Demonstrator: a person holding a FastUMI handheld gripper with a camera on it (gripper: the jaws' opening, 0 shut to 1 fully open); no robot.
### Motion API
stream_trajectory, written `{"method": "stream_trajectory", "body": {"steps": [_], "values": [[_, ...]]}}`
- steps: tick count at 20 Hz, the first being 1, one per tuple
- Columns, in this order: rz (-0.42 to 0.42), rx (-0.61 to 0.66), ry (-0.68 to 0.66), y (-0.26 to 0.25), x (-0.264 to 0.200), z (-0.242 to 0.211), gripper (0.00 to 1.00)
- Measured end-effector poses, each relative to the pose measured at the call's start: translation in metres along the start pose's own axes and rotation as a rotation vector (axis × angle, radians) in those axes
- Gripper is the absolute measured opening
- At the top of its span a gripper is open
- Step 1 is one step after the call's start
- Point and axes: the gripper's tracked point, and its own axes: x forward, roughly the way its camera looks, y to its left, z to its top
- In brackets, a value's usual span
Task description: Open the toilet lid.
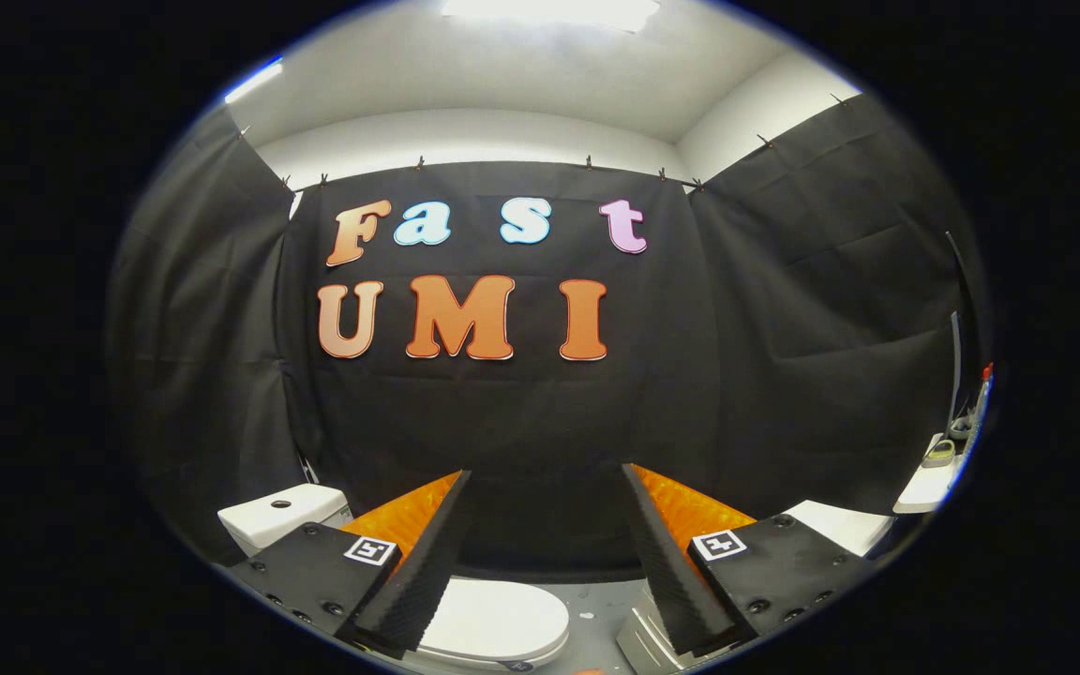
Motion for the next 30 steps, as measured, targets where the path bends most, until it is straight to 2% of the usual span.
{"method": "stream_trajectory", "body": {"steps": [5, 9, 30], "values": [[0.014, 0.011, 0.029, 0.0, 0.004, -0.018, 0.99], [0.035, 0.061, 0.082, 0.001, 0.01, -0.05, 0.99], [0.104, 0.377, 0.506, -0.004, 0.005, -0.295, 0.99]]}}
